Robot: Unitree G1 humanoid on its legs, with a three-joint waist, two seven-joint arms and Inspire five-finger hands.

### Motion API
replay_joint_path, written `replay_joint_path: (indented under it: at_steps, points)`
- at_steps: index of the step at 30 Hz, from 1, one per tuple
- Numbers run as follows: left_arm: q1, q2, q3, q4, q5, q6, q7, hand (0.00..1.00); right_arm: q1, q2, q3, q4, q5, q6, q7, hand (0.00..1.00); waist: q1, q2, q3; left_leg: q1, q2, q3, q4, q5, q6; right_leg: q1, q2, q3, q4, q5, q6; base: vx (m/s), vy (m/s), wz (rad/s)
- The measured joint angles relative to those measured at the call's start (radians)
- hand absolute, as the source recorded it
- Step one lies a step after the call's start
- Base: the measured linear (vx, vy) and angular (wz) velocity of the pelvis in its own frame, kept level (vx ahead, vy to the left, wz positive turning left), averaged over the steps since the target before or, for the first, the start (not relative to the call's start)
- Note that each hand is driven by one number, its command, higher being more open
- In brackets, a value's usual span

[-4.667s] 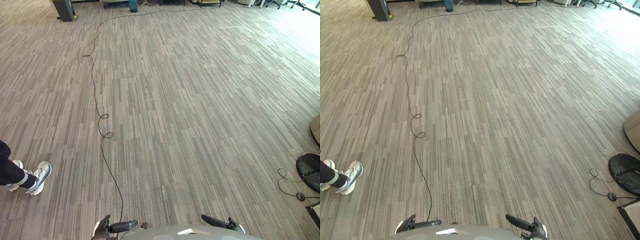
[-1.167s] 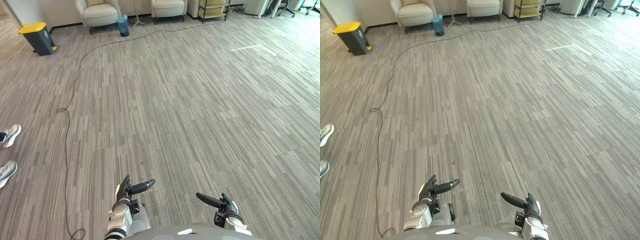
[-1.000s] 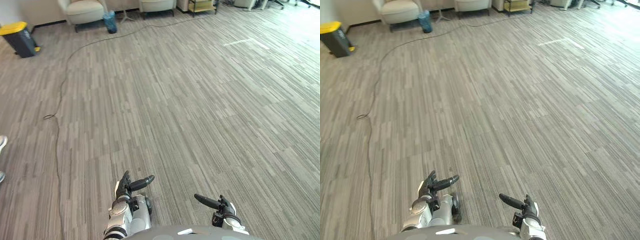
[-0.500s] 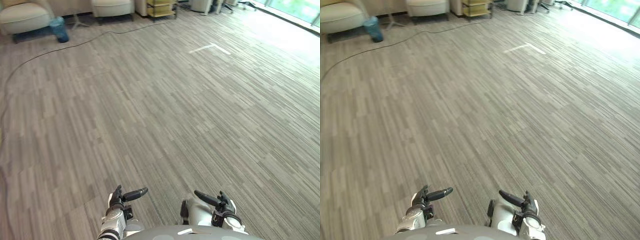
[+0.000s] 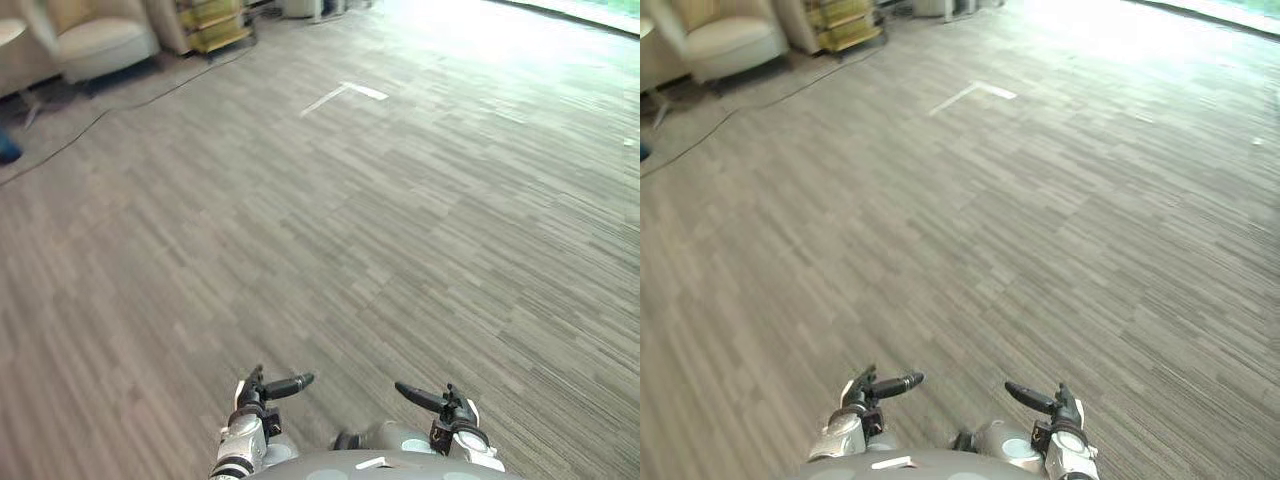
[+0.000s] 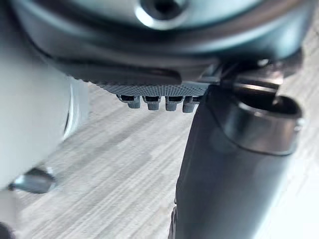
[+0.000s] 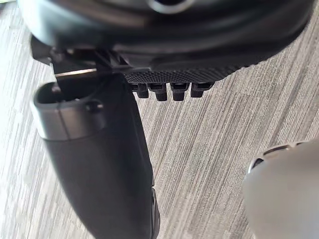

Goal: Pick up cushions and gather them together orderly.

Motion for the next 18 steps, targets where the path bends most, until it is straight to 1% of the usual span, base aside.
replay_joint_path:
  at_steps: [1,2,3,4,5,6,7,8,9,10,11,12,13,14,15,16,17,18]
  points:
    - [-0.002,-0.006,0.001,-0.008,-0.002,-0.006,0.001,1.00,0.000,0.000,0.005,0.002,0.000,0.000,0.000,1.00,0.005,-0.002,0.003,-0.020,-0.019,-0.009,-0.082,0.002,-0.002,0.027,-0.005,0.025,-0.014,-0.004,0.009,0.59,0.191,-1.03]
    - [-0.005,-0.012,-0.004,-0.015,-0.005,-0.016,-0.001,1.00,0.000,0.001,0.008,0.009,-0.001,0.000,-0.002,1.00,0.020,-0.007,0.001,-0.043,-0.048,-0.018,-0.214,0.012,-0.013,0.055,-0.020,0.058,-0.026,-0.014,0.027,0.53,0.222,-0.85]
    - [-0.007,-0.011,-0.005,-0.017,-0.006,-0.024,-0.004,1.00,0.001,0.003,0.016,0.010,-0.001,0.000,-0.004,1.00,0.025,-0.015,0.001,-0.055,-0.068,-0.028,-0.299,0.024,-0.021,0.078,-0.032,0.081,-0.040,-0.023,0.043,0.68,0.299,-1.11]
    - [-0.008,-0.011,-0.005,-0.024,-0.025,-0.031,-0.004,1.00,0.002,0.009,0.031,0.010,-0.001,0.000,-0.004,1.00,0.036,-0.025,-0.003,-0.083,-0.095,-0.044,-0.380,0.086,-0.016,0.122,-0.054,0.132,-0.062,-0.042,0.073,0.60,0.276,-0.95]
    - [-0.010,-0.011,-0.005,-0.025,-0.028,-0.031,-0.004,1.00,0.004,0.009,0.041,0.011,-0.001,0.000,-0.004,1.00,0.044,-0.031,-0.005,-0.082,-0.101,-0.045,-0.377,0.116,-0.014,0.130,-0.063,0.153,-0.064,-0.047,0.082,0.68,0.306,-1.22]
    - [-0.008,-0.009,0.001,-0.022,-0.029,-0.028,0.000,1.00,0.007,0.016,0.054,0.012,-0.002,0.000,-0.004,1.00,0.055,-0.044,-0.020,-0.068,-0.114,-0.044,-0.359,0.197,0.001,0.145,-0.082,0.205,-0.055,-0.052,0.092,0.72,0.297,-1.04]
    - [-0.017,0.009,0.002,-0.009,-0.028,-0.018,0.005,1.00,0.012,0.040,0.051,0.009,-0.002,-0.001,-0.004,1.00,0.055,-0.079,-0.043,-0.069,-0.129,-0.025,-0.301,0.159,0.022,0.128,-0.123,0.238,-0.007,-0.064,0.114,0.73,0.293,-1.03]
    - [-0.025,0.029,0.011,-0.005,-0.038,-0.013,0.009,1.00,0.020,0.062,0.049,0.010,-0.003,0.000,0.000,1.00,0.052,-0.117,-0.047,-0.054,-0.143,0.000,-0.241,0.096,0.043,0.087,-0.150,0.265,0.129,-0.054,0.131,0.81,0.325,-0.70]
    - [-0.030,0.046,0.032,0.006,-0.050,-0.004,0.021,1.00,0.019,0.070,0.058,0.017,-0.002,0.002,0.004,1.00,0.053,-0.145,-0.044,-0.008,-0.158,0.033,-0.224,0.069,0.072,0.034,-0.164,0.270,0.306,0.000,0.175,0.64,0.278,-0.51]
    - [-0.032,0.055,0.036,0.018,-0.054,-0.001,0.028,1.00,0.019,0.070,0.061,0.019,-0.002,0.002,0.005,1.00,0.052,-0.152,-0.045,0.027,-0.165,0.047,-0.229,0.058,0.084,-0.003,-0.168,0.266,0.408,0.064,0.191,0.75,0.302,-0.47]
    - [-0.032,0.068,0.039,0.058,-0.060,0.008,0.043,1.00,0.025,0.064,0.050,0.011,-0.002,-0.002,0.007,1.00,0.040,-0.142,-0.039,0.130,-0.182,0.048,-0.292,0.029,0.098,-0.094,-0.179,0.244,0.625,0.252,0.239,0.38,0.136,-0.31]
    - [-0.033,0.068,0.039,0.069,-0.060,0.014,0.049,1.00,0.028,0.059,0.045,0.006,-0.002,-0.008,0.006,1.00,0.039,-0.135,-0.035,0.171,-0.186,0.047,-0.321,0.017,0.095,-0.125,-0.182,0.228,0.700,0.256,0.250,0.50,0.155,-0.29]
    - [-0.031,0.068,0.030,0.091,-0.059,0.025,0.063,1.00,0.033,0.042,0.041,-0.004,-0.002,-0.025,0.004,1.00,0.032,-0.117,-0.028,0.279,-0.189,0.051,-0.391,-0.010,0.089,-0.217,-0.194,0.178,0.849,0.197,0.227,0.45,0.137,-0.20]
    - [-0.024,0.068,0.022,0.096,-0.058,0.027,0.065,1.00,0.037,0.037,0.037,-0.022,-0.002,-0.026,0.001,1.00,0.029,-0.106,-0.031,0.345,-0.189,0.055,-0.444,-0.014,0.093,-0.302,-0.196,0.128,0.895,0.150,0.203,0.68,0.169,-0.15]
    - [-0.022,0.067,0.018,0.098,-0.058,0.028,0.065,1.00,0.040,0.035,0.035,-0.033,-0.003,-0.031,0.000,1.00,0.022,-0.101,-0.031,0.377,-0.186,0.055,-0.473,-0.014,0.093,-0.346,-0.195,0.097,0.894,0.130,0.194,0.68,0.092,0.04]
    - [-0.024,0.065,0.015,0.110,-0.058,0.028,0.064,1.00,0.037,0.035,0.022,-0.059,-0.003,-0.038,0.000,1.00,0.008,-0.088,-0.026,0.444,-0.173,0.052,-0.531,-0.014,0.093,-0.440,-0.195,0.018,0.859,0.084,0.178,0.59,0.013,0.17]
    - [-0.024,0.065,0.005,0.122,-0.057,0.029,0.064,1.00,0.033,0.034,0.015,-0.063,-0.001,-0.043,0.000,1.00,-0.004,-0.081,-0.021,0.486,-0.162,0.054,-0.561,-0.014,0.093,-0.485,-0.197,-0.031,0.801,0.060,0.160,0.61,-0.054,0.18]
    - [-0.019,0.065,-0.011,0.139,-0.057,0.030,0.063,1.00,0.023,0.032,0.008,-0.066,-0.001,-0.046,-0.002,1.00,-0.014,-0.072,-0.017,0.547,-0.147,0.074,-0.595,-0.014,0.092,-0.518,-0.200,-0.091,0.684,0.049,0.147,0.63,-0.090,0.13]
